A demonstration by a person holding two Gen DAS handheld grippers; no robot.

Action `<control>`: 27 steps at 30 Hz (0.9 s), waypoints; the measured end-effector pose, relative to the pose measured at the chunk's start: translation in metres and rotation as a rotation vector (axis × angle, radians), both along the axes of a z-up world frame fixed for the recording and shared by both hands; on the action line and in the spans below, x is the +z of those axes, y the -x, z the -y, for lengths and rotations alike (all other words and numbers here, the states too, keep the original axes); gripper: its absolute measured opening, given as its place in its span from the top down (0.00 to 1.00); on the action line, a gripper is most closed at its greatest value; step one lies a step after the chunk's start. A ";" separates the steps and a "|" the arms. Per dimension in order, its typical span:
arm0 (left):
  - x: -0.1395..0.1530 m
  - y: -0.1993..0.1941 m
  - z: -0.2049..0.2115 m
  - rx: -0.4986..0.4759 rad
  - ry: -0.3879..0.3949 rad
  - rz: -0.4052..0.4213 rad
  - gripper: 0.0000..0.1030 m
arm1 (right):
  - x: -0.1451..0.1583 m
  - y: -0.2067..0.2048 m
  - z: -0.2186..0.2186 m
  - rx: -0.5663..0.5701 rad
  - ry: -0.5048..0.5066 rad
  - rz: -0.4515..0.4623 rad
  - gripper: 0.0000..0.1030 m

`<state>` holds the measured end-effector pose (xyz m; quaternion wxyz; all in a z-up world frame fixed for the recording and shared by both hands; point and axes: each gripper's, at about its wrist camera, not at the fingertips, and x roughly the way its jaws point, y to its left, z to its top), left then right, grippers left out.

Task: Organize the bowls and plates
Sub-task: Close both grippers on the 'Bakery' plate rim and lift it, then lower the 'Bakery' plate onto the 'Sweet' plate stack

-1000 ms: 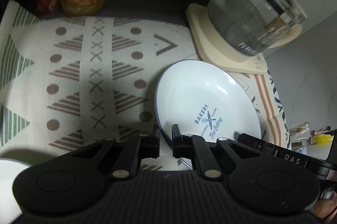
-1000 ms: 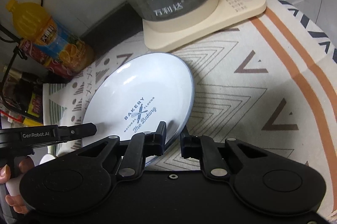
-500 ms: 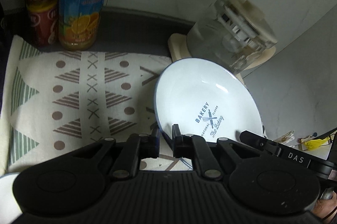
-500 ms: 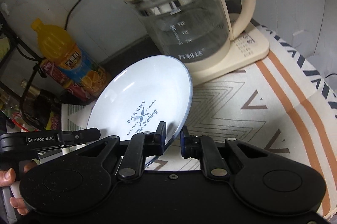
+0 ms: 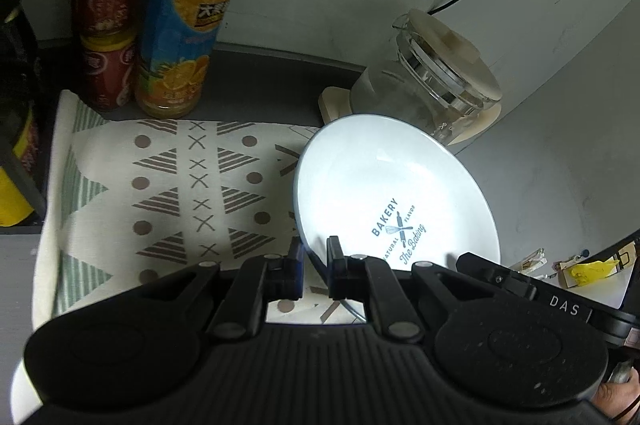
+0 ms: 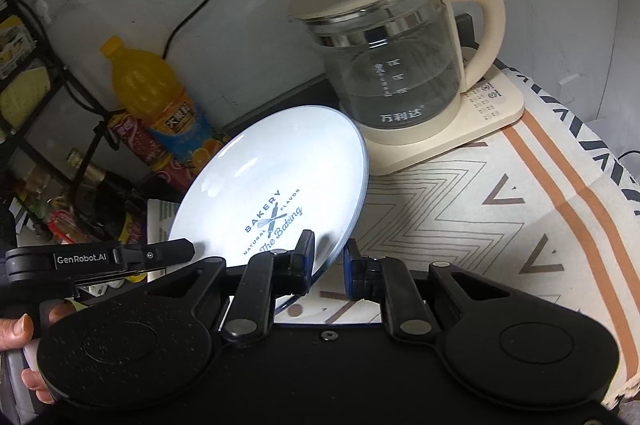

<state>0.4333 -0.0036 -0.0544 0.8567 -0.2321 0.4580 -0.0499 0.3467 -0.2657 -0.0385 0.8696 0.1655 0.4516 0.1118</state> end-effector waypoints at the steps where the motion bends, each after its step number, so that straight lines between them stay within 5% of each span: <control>1: 0.001 0.003 -0.003 -0.002 0.000 0.002 0.92 | 0.002 0.003 -0.003 -0.001 0.000 0.004 0.86; 27: 0.006 0.092 -0.086 -0.033 -0.010 0.040 0.92 | 0.010 0.082 -0.104 0.009 0.042 0.023 0.85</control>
